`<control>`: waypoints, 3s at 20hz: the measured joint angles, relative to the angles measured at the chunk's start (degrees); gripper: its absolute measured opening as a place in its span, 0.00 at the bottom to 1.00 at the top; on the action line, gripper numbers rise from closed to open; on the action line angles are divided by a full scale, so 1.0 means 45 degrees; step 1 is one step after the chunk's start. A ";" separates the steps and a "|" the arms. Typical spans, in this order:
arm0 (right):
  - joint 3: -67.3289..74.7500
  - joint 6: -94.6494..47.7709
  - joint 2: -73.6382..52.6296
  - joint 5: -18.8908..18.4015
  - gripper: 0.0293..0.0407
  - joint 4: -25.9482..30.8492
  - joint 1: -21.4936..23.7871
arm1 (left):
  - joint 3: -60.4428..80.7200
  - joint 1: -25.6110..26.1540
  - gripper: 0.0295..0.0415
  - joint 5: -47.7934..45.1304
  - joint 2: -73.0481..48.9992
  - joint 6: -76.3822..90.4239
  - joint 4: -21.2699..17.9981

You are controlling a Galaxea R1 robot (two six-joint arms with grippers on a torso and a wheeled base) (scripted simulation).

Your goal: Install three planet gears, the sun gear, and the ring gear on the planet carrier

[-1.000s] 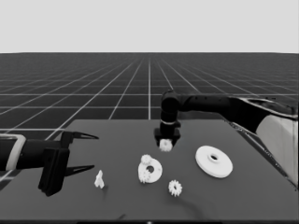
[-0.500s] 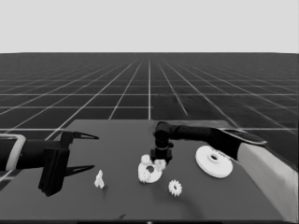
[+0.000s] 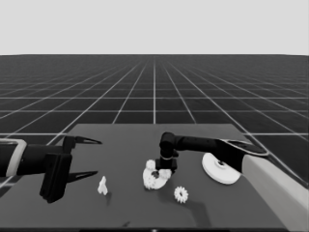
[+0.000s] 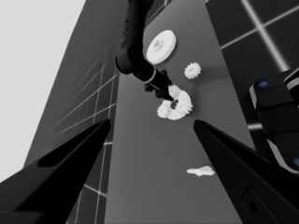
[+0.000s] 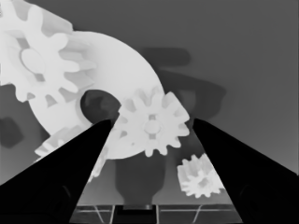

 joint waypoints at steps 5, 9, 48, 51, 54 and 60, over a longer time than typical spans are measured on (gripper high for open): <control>-0.0005 -0.0002 0.0001 0.0002 0.81 -0.0004 -0.0003 | 0.0000 0.0000 0.75 0.0000 0.0000 0.0000 0.0000; 0.2099 0.1296 -0.0577 -0.1038 0.81 0.2812 0.2790 | 0.0000 0.0000 0.75 0.0000 0.0000 0.0000 0.0000; 0.8131 0.3904 -0.3958 -0.1575 0.15 0.0727 0.0427 | 0.0000 0.0000 0.75 0.0000 0.0000 0.0000 0.0000; 0.8610 0.4437 -0.3948 -0.1178 0.15 0.4207 0.4355 | 0.0000 0.0000 0.75 0.0000 0.0000 0.0000 0.0000; 0.8362 0.4231 -0.3910 -0.1054 0.15 0.4914 0.5100 | 0.0000 0.0000 0.75 0.0000 0.0000 0.0000 0.0000; 0.2047 0.2088 0.0276 -0.1172 0.15 0.4920 0.5078 | 0.0000 0.0000 0.75 0.0000 0.0000 0.0000 0.0000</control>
